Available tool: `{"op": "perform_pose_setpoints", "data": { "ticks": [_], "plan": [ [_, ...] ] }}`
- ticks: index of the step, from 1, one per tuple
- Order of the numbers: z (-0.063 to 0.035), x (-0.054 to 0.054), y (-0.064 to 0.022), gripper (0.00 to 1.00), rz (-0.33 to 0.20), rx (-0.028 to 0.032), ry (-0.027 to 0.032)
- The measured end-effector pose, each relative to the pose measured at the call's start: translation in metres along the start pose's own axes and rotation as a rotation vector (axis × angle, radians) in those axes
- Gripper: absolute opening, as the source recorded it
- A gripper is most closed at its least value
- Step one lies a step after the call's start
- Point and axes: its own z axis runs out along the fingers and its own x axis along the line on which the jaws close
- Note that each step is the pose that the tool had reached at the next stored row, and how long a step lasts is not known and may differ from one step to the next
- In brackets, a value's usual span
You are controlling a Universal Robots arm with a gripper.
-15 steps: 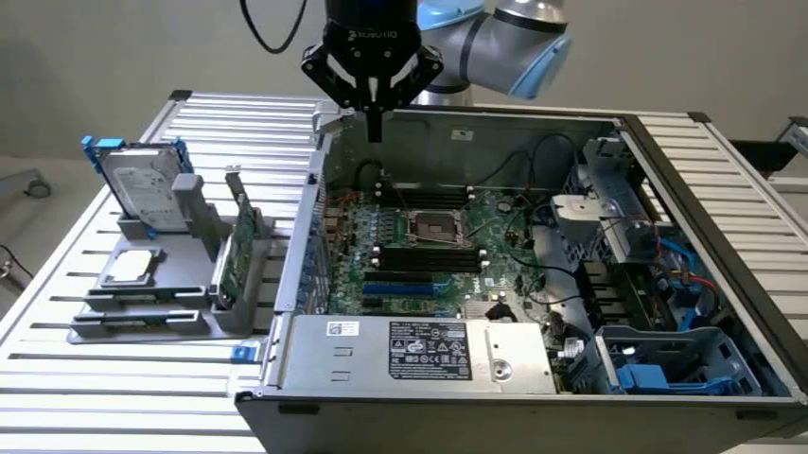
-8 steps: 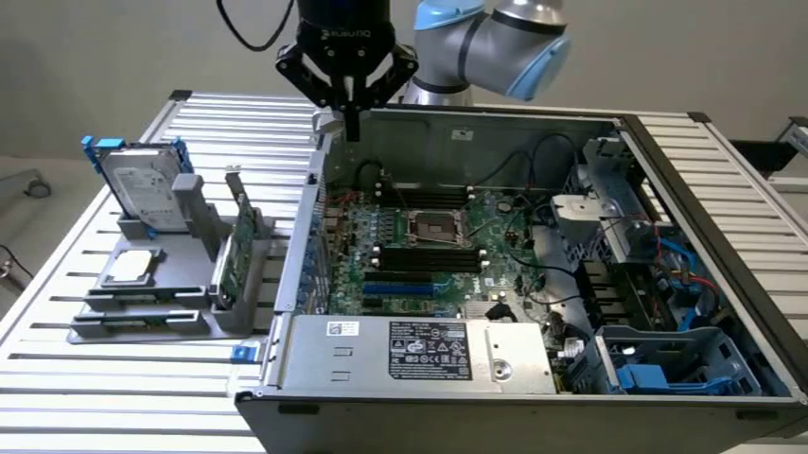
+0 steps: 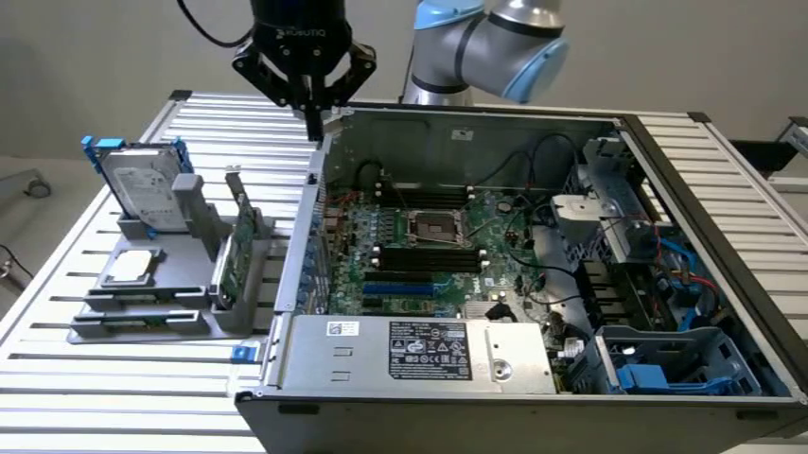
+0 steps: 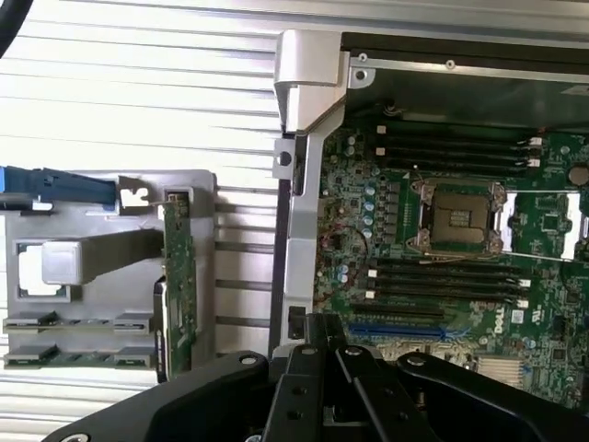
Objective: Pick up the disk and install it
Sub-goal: 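Reach for the disk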
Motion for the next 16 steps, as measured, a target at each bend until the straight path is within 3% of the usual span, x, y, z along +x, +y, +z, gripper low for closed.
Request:
{"op": "perform_pose_setpoints", "data": {
  "ticks": [8,16],
  "plan": [
    [0.0036,0.036,0.0027,0.11,0.000,-0.0004,0.0063],
    [0.0108,0.072,0.0093,0.11,0.000,0.0004,0.0088]
  ]
}}
